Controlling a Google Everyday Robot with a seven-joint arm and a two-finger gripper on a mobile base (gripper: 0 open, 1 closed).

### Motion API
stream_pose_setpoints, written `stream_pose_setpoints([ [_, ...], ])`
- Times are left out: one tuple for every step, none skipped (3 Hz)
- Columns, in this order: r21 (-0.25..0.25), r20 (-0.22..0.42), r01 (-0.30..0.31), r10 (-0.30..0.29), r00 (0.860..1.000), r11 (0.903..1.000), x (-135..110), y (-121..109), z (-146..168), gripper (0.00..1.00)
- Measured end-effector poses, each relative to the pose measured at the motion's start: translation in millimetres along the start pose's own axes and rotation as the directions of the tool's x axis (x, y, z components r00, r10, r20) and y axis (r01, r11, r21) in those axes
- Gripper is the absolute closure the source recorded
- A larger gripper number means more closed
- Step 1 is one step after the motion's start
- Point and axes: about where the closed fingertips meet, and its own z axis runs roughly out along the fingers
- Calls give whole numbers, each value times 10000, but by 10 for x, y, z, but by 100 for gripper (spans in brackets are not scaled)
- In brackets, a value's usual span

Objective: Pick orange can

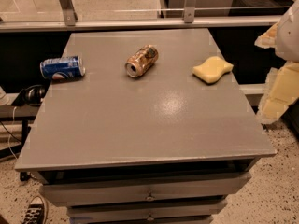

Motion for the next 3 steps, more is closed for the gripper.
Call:
stream_pose_setpoints([
  [34, 8, 16, -16, 10000, 10000, -5, -6, -6, 0],
  [483, 198, 683, -694, 9974, 9965, -140, -279, 84, 0],
  [1189, 553, 1876, -1952, 9792, 9750, -445, -813, 338, 0],
])
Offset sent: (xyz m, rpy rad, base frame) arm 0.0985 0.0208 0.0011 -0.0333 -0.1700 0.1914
